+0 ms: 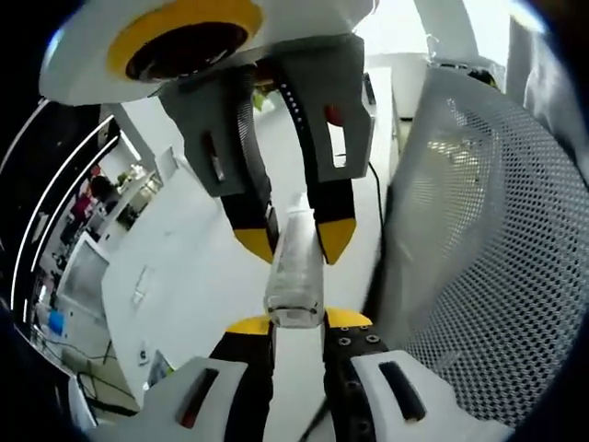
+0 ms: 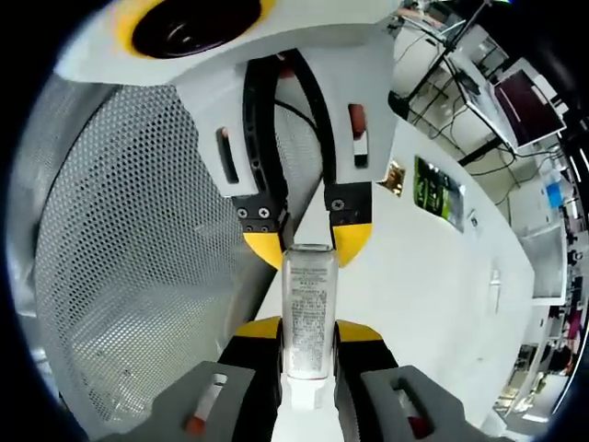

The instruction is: Arrange the skincare products in the storage area until every visible bottle or jar stands upright without overlapping.

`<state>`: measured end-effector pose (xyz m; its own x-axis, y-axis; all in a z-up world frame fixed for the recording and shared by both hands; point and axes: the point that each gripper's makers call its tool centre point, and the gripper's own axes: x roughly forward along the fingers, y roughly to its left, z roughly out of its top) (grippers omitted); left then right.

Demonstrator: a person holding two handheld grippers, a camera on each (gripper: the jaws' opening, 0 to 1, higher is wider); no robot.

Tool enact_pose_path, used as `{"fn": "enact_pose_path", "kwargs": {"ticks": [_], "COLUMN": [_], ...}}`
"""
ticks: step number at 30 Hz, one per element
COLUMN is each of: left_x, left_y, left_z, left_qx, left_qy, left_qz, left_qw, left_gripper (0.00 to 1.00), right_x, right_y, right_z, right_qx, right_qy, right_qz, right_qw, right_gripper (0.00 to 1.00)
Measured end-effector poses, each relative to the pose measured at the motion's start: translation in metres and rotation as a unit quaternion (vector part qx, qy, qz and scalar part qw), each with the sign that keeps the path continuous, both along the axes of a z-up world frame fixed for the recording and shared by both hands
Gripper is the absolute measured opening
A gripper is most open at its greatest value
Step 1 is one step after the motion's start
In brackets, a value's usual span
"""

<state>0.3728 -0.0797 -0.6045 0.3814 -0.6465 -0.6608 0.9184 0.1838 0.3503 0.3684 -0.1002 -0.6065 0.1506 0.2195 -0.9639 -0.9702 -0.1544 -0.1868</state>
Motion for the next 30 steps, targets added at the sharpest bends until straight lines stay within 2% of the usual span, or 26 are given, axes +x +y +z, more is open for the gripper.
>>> {"fn": "enact_pose_path", "kwargs": {"ticks": [1, 2, 3, 4, 5, 6, 7, 10, 11, 14, 16, 18, 20, 21, 23, 25, 26, 28, 30], "left_x": [0.000, 0.000, -0.003, 0.003, 0.006, 0.007, 0.007, 0.015, 0.017, 0.020, 0.024, 0.027, 0.026, 0.023, 0.014, 0.009, 0.007, 0.006, 0.003], "left_y": [0.000, 0.001, 0.005, 0.006, 0.003, -0.006, -0.003, 0.005, 0.006, 0.010, 0.009, 0.007, 0.005, 0.002, -0.005, -0.007, -0.008, -0.009, -0.012], "left_z": [0.000, 0.000, -0.003, 0.000, 0.003, 0.010, 0.011, 0.007, 0.008, 0.008, 0.014, 0.022, 0.028, 0.034, 0.042, 0.046, 0.044, 0.042, 0.044], "left_qx": [-0.002, -0.004, 0.010, 0.000, 0.003, -0.034, -0.031, -0.022, -0.022, -0.017, -0.031, -0.051, -0.067, -0.076, -0.093, -0.089, -0.093, -0.086, -0.090], "left_qy": [0.003, 0.015, 0.028, 0.017, -0.002, 0.001, 0.000, 0.004, -0.005, -0.011, -0.026, -0.035, -0.043, -0.048, -0.060, -0.079, -0.069, -0.070, -0.073], "left_qz": [0.002, 0.008, 0.006, 0.009, -0.014, -0.015, -0.005, 0.028, 0.037, 0.047, 0.056, 0.070, 0.070, 0.061, 0.035, 0.015, 0.022, 0.017, 0.009], "left_qw": [1.0000, 0.9998, 0.9996, 0.9998, 0.9999, 0.9993, 0.9995, 0.9993, 0.9991, 0.9987, 0.9976, 0.9956, 0.9944, 0.9941, 0.9933, 0.9927, 0.9930, 0.9937, 0.9932], "left_gripper": [0.18, 0.13, 0.01, 0.00, 0.00, 0.01, 0.01, 0.01, 0.02, 0.06, 0.18, 0.35, 0.42, 0.40, 0.30, 0.22, 0.24, 0.25, 0.26], "right_x": [0.000, 0.000, 0.009, 0.005, -0.003, -0.010, -0.005, 0.003, 0.007, 0.013, 0.016, 0.015, 0.019, 0.020, 0.022, 0.020, 0.019, 0.016, 0.015], "right_y": [0.000, -0.001, -0.002, 0.004, 0.008, 0.012, 0.009, -0.002, -0.006, -0.010, -0.009, -0.007, -0.006, -0.006, -0.005, -0.002, -0.001, 0.001, 0.002], "right_z": [0.001, 0.001, 0.005, 0.008, 0.008, 0.008, 0.008, 0.002, 0.000, 0.004, 0.010, 0.015, 0.016, 0.015, 0.012, 0.009, 0.008, 0.005, 0.004], "right_qx": [0.001, -0.002, 0.001, 0.013, 0.027, 0.040, 0.031, -0.019, -0.024, -0.008, 0.008, 0.020, 0.024, 0.022, 0.020, 0.017, 0.018, 0.016, 0.013], "right_qy": [0.003, 0.007, -0.013, 0.000, 0.022, 0.045, 0.032, 0.001, -0.006, -0.007, -0.017, -0.028, -0.046, -0.048, -0.054, -0.055, -0.055, -0.047, -0.053], "right_qz": [0.001, 0.001, -0.011, 0.037, 0.033, 0.028, 0.024, 0.054, 0.050, 0.026, 0.020, 0.025, 0.021, 0.015, 0.005, -0.001, 0.003, 0.005, 0.017], "right_qw": [1.0000, 1.0000, 0.9999, 0.9992, 0.9989, 0.9978, 0.9987, 0.9984, 0.9984, 0.9996, 0.9996, 0.9991, 0.9984, 0.9985, 0.9983, 0.9983, 0.9983, 0.9987, 0.9984], "right_gripper": [0.12, 0.12, 0.12, 0.12, 0.12, 0.12, 0.12, 0.12, 0.12, 0.12, 0.12, 0.12, 0.12, 0.12, 0.12, 0.12, 0.12, 0.12, 0.12]}}
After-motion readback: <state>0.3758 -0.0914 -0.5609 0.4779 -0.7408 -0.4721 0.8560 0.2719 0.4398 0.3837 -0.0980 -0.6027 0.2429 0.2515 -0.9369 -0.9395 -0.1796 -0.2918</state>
